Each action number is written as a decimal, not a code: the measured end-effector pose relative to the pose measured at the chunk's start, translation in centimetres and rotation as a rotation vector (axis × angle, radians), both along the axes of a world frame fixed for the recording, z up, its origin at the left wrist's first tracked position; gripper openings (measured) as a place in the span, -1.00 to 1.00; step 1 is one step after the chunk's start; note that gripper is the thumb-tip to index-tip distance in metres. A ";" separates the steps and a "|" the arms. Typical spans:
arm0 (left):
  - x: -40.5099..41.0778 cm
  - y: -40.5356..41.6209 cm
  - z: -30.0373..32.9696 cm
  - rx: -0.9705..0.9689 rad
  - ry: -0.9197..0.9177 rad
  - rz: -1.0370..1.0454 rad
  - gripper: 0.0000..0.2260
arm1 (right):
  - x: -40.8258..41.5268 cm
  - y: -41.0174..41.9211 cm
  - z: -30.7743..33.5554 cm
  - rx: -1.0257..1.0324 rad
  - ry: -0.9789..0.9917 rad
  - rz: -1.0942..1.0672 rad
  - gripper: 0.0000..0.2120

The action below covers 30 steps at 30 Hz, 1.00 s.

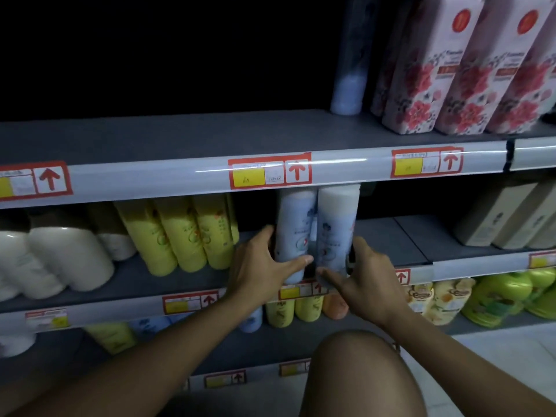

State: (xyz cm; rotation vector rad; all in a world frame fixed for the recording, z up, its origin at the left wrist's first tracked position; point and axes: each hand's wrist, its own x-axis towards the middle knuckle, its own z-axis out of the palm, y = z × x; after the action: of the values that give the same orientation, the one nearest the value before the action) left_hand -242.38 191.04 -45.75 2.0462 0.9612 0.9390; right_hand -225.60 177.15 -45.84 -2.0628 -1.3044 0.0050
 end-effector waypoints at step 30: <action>3.5 3.5 -5.7 0.007 -0.057 0.158 -0.44 | 1.6 6.9 -3.7 0.106 0.129 -0.073 -0.43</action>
State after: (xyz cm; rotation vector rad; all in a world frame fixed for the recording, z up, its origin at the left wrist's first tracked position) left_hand -238.87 194.54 -51.45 1.9603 1.1024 1.0789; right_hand -224.05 184.09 -49.58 -1.9843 -1.1269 0.0352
